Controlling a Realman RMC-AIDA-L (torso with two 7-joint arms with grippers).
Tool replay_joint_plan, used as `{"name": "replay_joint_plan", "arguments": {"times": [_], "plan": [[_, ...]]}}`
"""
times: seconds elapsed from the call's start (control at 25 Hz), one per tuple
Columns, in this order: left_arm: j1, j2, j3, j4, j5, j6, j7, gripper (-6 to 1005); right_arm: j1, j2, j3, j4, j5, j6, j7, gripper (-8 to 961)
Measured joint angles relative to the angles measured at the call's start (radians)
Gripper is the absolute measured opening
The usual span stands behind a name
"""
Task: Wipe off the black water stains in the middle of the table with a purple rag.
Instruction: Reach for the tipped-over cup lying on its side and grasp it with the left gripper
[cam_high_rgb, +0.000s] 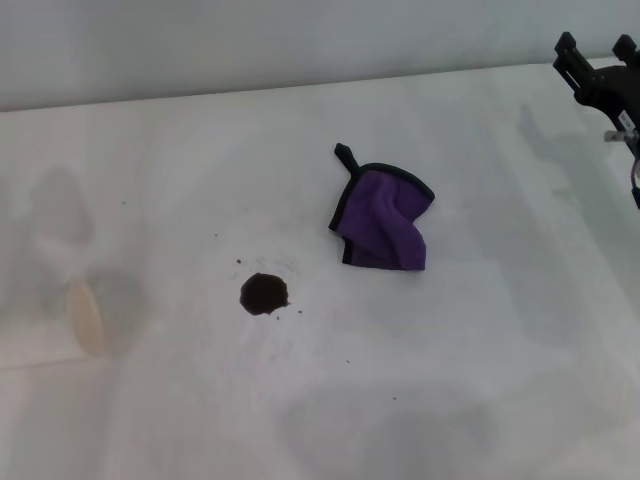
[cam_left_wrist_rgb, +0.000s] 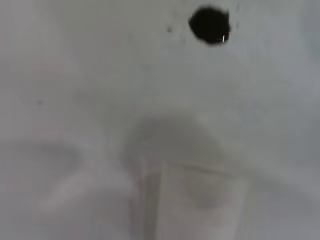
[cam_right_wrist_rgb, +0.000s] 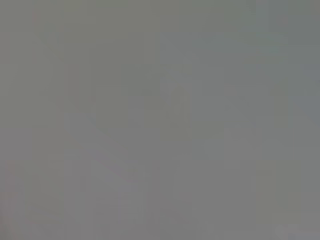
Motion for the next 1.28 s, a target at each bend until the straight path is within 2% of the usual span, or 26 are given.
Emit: {"name": "replay_joint_plan", "arguments": {"times": [0.04, 0.08, 0.2, 0.28, 0.56, 1.04, 1.28], "plan": [[-0.004, -0.015, 0.000, -0.003, 0.014, -0.023, 0.000, 876, 0.000, 0.000, 0.008, 0.007, 0.000, 0.000, 0.005, 853], [-0.009, -0.040, 0.000, -0.006, 0.029, -0.054, 0.001, 876, -0.001, 0.000, 0.018, 0.014, 0.000, 0.000, 0.007, 853], [-0.016, -0.069, 0.000, -0.011, 0.044, -0.095, 0.003, 876, -0.007, 0.000, 0.038, 0.029, -0.001, 0.001, 0.008, 853], [-0.020, -0.079, -0.001, -0.007, 0.049, -0.119, 0.008, 877, -0.009, 0.000, 0.040, 0.034, -0.001, 0.001, 0.008, 853], [-0.014, -0.085, -0.003, 0.016, 0.035, -0.179, 0.011, 877, -0.009, 0.000, 0.041, 0.047, 0.000, 0.007, 0.009, 854], [-0.005, -0.087, -0.003, 0.124, 0.020, -0.213, 0.000, 877, -0.012, 0.000, 0.071, 0.035, 0.001, 0.015, 0.009, 852], [0.014, -0.088, -0.003, 0.197, 0.018, -0.277, -0.048, 877, -0.014, -0.002, 0.078, 0.021, 0.001, 0.018, 0.008, 852]]}}
